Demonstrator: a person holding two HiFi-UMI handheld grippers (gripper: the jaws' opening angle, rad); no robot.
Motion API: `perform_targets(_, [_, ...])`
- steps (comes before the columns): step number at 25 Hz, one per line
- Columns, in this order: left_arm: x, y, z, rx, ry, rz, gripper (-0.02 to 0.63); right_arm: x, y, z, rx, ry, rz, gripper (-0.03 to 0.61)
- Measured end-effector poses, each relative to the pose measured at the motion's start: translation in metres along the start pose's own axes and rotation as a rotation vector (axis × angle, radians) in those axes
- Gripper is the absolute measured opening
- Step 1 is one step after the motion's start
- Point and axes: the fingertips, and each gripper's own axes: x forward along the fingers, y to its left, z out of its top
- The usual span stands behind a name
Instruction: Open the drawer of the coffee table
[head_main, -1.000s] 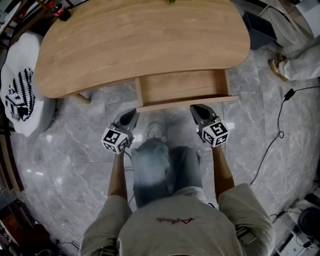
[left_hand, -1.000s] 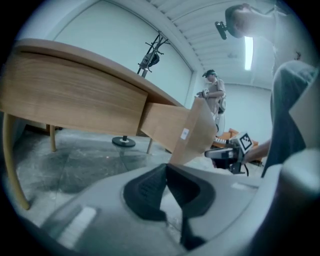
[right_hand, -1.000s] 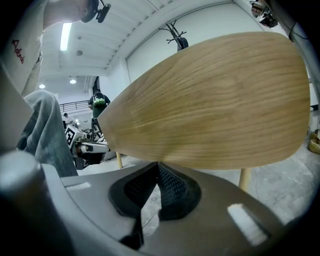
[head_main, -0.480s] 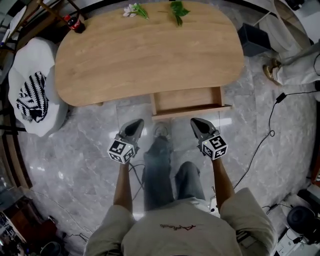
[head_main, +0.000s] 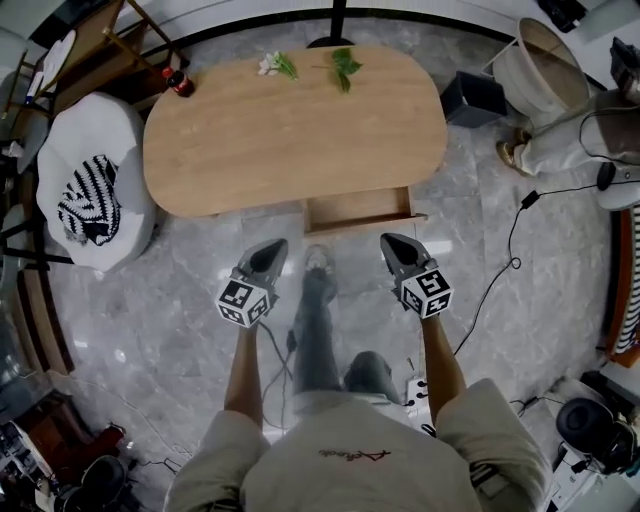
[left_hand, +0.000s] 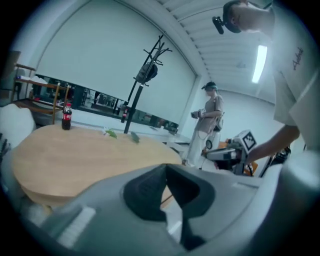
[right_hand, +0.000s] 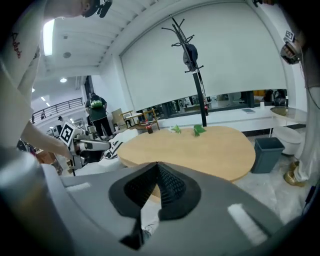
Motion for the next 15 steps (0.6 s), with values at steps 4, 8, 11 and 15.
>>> perform_targets(4, [-0.012, -0.020, 0.062, -0.002, -0.002, -0.011, 0.002, -0.025, 0.012, 0.067, -0.011, -0.014, -0.009, 0.005])
perform_targets(8, [-0.013, -0.031, 0.120, 0.009, -0.005, -0.014, 0.003, -0.043, 0.014, 0.130, -0.024, -0.037, -0.025, 0.005])
perform_targets(11, [-0.012, -0.037, 0.164, 0.034, -0.013, -0.017, 0.003, -0.056, 0.013, 0.171, -0.029, -0.061, -0.039, 0.005])
perform_targets(15, [-0.014, -0.030, 0.222, 0.062, -0.033, -0.008, 0.003, -0.059, 0.009, 0.227, -0.034, -0.101, -0.063, 0.005])
